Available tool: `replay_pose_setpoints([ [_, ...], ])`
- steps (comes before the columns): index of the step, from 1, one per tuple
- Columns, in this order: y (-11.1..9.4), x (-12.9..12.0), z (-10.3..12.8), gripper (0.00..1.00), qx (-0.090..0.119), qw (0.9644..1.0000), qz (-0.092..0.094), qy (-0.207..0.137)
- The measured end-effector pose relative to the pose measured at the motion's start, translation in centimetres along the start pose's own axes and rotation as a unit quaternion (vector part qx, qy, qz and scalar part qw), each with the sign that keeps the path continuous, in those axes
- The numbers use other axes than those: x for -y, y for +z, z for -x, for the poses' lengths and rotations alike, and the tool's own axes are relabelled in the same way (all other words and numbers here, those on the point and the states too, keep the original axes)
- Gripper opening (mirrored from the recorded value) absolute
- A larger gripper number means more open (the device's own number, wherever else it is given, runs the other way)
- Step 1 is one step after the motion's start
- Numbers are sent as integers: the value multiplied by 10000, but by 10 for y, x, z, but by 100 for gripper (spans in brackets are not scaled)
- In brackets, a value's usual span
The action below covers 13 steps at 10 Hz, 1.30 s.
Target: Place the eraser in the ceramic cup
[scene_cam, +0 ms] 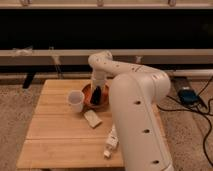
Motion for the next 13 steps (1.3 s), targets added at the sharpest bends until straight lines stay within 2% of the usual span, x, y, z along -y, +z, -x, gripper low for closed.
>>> replay_pose_setpoints([
  [2, -22, -7, -5, 0, 436, 9990, -20, -125],
  [3, -36, -14, -8, 0, 690, 9974, -40, -220],
  [4, -44, -19, -9, 0, 829, 9961, -53, -290],
  [7, -81, -37, -9, 0, 1332, 9894, -116, -565],
  [10, -109, -55, -4, 0, 1637, 9828, -156, -836],
  [13, -119, -71, -2, 0, 1779, 9784, -150, -1044],
])
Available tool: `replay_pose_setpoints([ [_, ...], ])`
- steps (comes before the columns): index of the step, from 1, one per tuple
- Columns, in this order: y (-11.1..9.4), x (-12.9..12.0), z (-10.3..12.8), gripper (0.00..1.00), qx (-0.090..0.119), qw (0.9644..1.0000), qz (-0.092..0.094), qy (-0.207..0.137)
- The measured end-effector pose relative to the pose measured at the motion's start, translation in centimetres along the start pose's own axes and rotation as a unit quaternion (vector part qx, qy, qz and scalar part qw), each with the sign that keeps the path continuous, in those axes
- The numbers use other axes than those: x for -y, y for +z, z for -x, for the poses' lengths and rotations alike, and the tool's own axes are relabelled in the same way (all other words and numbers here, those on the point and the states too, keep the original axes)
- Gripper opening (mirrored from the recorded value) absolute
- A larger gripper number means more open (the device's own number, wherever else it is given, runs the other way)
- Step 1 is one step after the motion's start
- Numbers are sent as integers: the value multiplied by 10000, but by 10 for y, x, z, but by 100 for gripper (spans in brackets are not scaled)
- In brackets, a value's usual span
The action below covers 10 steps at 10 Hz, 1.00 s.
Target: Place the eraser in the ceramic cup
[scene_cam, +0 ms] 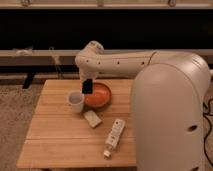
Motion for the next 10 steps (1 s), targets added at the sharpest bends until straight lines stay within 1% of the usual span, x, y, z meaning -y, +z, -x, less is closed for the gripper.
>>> replay_pose_setpoints([
  [2, -1, -12, 2, 0, 39, 9999, 47, -140],
  [3, -1, -21, 4, 0, 53, 9997, 79, -222],
  [4, 0, -36, 6, 0, 70, 9994, 135, -323],
  [5, 0, -44, 6, 0, 73, 9991, 177, -378],
  [6, 2, -47, 5, 0, 64, 9989, 185, -418],
  [7, 5, -52, 5, 4, 57, 9988, 217, -446],
  [8, 8, -56, 3, 10, 45, 9986, 247, -465],
  [9, 14, -61, 1, 20, 24, 9984, 310, -468],
  [10, 23, -60, -3, 32, -8, 9984, 360, -432],
])
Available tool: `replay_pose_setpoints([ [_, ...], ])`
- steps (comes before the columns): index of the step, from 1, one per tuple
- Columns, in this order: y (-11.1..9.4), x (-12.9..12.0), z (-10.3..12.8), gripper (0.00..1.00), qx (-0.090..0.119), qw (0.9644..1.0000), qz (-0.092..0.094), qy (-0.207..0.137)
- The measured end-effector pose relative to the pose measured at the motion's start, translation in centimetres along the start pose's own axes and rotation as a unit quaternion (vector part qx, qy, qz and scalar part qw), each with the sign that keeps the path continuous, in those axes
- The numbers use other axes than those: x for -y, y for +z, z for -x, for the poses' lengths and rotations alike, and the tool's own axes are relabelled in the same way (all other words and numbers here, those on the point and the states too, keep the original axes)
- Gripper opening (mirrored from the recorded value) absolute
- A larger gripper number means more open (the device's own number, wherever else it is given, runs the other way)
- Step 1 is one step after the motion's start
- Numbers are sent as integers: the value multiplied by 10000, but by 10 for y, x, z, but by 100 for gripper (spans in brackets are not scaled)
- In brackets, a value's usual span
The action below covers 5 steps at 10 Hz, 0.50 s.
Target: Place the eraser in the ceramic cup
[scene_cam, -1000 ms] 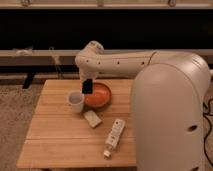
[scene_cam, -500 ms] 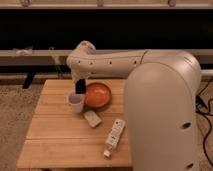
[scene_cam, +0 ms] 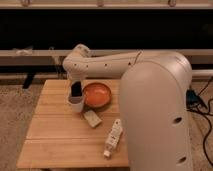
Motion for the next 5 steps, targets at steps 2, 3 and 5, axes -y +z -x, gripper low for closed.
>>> replay_pose_setpoints([
  [2, 9, 0, -4, 51, -16, 10000, 77, 57],
  [3, 11, 0, -5, 60, 9, 9999, 101, 70],
  [5, 11, 0, -7, 78, 84, 9998, 148, 111],
])
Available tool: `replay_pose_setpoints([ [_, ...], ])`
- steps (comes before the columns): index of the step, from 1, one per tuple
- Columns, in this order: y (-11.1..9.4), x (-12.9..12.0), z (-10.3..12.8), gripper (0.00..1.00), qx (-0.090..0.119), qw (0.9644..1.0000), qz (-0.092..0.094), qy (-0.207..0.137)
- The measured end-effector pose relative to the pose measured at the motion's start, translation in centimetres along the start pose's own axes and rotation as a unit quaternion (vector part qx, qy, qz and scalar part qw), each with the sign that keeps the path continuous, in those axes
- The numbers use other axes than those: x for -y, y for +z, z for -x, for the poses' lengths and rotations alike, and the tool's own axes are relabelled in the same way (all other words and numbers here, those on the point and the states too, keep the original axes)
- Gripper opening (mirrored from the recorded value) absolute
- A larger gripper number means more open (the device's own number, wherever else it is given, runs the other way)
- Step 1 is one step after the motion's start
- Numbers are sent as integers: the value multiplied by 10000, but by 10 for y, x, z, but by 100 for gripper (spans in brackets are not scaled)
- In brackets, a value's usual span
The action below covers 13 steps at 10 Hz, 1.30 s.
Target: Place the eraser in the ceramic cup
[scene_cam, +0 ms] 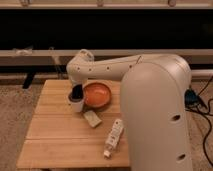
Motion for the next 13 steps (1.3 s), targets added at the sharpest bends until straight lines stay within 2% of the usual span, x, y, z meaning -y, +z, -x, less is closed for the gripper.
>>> replay_pose_setpoints([
  [4, -9, -3, -5, 80, 179, 9998, 117, 28],
  [7, -22, -7, -10, 80, 353, 9991, 217, 58],
  [11, -58, 3, 1, 80, 722, 9971, 253, 48],
  [13, -59, 3, 1, 80, 722, 9970, 264, 56],
])
